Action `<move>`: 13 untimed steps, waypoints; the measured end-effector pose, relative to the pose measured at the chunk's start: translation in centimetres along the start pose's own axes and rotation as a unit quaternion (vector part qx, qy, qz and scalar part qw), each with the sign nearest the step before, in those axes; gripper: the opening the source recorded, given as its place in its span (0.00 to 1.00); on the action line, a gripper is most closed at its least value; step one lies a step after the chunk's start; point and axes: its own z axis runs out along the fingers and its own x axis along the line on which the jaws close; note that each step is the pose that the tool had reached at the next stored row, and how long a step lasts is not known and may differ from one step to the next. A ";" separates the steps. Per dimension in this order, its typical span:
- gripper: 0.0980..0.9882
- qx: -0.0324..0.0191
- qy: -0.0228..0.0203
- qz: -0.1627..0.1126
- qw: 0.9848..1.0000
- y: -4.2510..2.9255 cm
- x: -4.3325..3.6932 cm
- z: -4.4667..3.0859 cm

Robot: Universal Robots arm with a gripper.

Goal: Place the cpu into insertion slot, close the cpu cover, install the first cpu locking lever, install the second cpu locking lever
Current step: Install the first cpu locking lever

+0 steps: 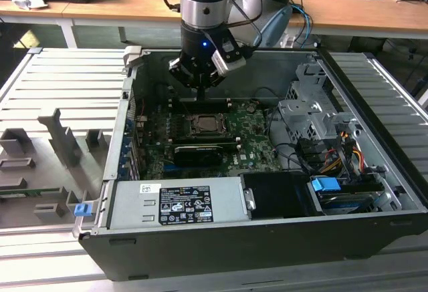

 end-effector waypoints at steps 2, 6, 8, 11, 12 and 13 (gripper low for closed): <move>0.01 0.000 0.000 0.000 1.000 0.02 0.75 0.10; 0.01 0.000 0.000 -0.001 1.000 0.08 2.38 0.22; 0.01 0.000 0.000 -0.001 1.000 0.10 3.13 0.30; 0.01 0.000 0.000 -0.001 1.000 0.14 4.17 0.58; 0.01 0.000 0.000 -0.001 1.000 0.14 4.46 0.72; 0.01 0.000 0.000 -0.001 1.000 0.15 4.80 0.87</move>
